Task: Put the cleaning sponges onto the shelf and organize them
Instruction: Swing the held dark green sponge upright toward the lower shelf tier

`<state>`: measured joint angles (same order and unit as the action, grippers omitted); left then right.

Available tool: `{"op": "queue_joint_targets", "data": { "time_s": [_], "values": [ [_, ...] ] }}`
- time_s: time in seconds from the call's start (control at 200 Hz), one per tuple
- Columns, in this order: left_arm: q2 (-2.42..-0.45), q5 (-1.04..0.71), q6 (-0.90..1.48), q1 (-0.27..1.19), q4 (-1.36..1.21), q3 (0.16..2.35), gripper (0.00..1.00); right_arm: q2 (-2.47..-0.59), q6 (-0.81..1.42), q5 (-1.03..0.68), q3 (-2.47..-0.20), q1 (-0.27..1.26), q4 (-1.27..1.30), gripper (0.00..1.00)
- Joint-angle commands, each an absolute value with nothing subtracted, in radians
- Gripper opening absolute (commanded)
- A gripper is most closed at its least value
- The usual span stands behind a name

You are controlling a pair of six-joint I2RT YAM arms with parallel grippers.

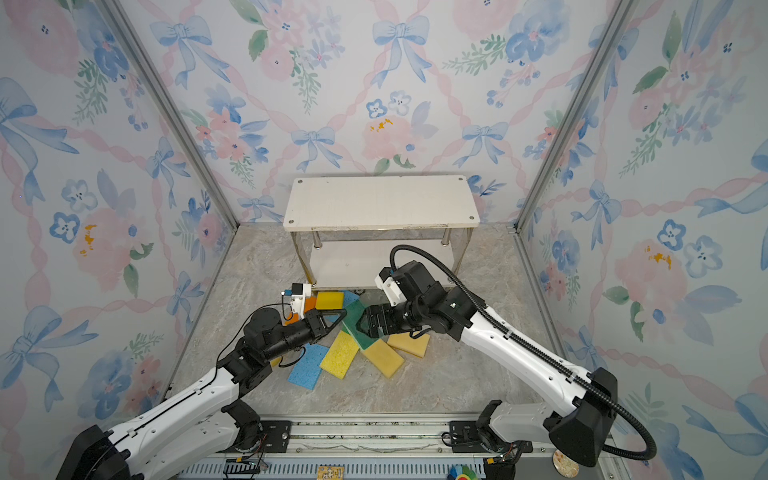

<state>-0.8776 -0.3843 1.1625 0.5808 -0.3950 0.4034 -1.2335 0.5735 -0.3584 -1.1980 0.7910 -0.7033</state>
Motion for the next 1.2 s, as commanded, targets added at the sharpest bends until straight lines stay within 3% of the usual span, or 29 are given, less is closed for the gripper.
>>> {"op": "queue_joint_targets", "data": {
  "time_s": [0.0, 0.235, 0.57, 0.72, 1.0, 1.195],
  "values": [
    [-0.861, -0.446, 1.130, 0.559, -0.405, 0.423, 0.00, -1.175, 0.611, -0.431, -1.110, 0.755, -0.637, 0.97],
    [-0.913, -0.583, 1.086, 0.514, -0.414, 0.479, 0.00, -1.128, 0.646, -0.513, -1.007, 0.691, -0.562, 1.00],
    [-0.988, -0.764, 1.064, 0.444, -0.459, 0.515, 0.00, -1.098, 0.712, -0.571, -0.902, 0.681, -0.362, 0.82],
    [-0.996, -0.790, 1.072, 0.424, -0.474, 0.515, 0.00, -1.110, 0.688, -0.613, -0.910, 0.702, -0.346, 0.69],
    [-0.991, -0.812, 1.098, 0.415, -0.498, 0.514, 0.00, -1.144, 0.676, -0.620, -0.911, 0.727, -0.344, 0.67],
    [-0.991, -0.819, 1.101, 0.401, -0.500, 0.517, 0.00, -1.141, 0.685, -0.609, -0.916, 0.764, -0.331, 0.60]
  ]
}}
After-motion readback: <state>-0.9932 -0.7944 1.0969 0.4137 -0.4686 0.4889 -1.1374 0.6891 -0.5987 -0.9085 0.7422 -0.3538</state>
